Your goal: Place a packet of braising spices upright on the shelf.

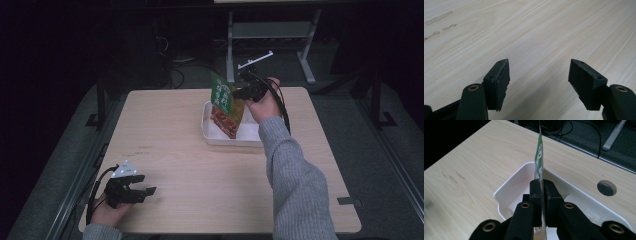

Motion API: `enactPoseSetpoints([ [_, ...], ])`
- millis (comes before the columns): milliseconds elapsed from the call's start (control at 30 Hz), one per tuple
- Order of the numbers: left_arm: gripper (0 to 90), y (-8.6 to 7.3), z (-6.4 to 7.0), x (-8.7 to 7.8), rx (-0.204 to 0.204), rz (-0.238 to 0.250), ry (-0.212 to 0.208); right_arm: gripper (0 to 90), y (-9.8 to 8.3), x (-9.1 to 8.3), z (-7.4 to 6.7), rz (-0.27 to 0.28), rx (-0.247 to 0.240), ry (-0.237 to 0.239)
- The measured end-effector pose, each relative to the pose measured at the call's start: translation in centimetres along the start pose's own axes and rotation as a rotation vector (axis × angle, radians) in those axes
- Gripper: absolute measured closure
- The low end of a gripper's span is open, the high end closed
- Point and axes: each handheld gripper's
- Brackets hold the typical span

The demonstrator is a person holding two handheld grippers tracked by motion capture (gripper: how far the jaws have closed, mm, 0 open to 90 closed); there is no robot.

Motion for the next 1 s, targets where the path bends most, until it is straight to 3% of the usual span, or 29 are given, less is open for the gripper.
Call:
enactPoseSetpoints([
  [367,32.6,0.0,0.1,0.0,0.001,0.0,0.003,75.2,-0.8,-1.3,0.4,0.03,0.013,0.029],
  [1000,32.2,0.1,0.3,-0.1,0.012,0.009,0.004,68.1,-2.2,-2.7,0.4,0.043,0.011,0.069],
])
Point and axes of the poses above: each handheld gripper's, and its own axes: x roughly forward along the jaws, y roughly out of its top, z roughly to its right, and after that the axes turned 7 degrees about -x, right-handed
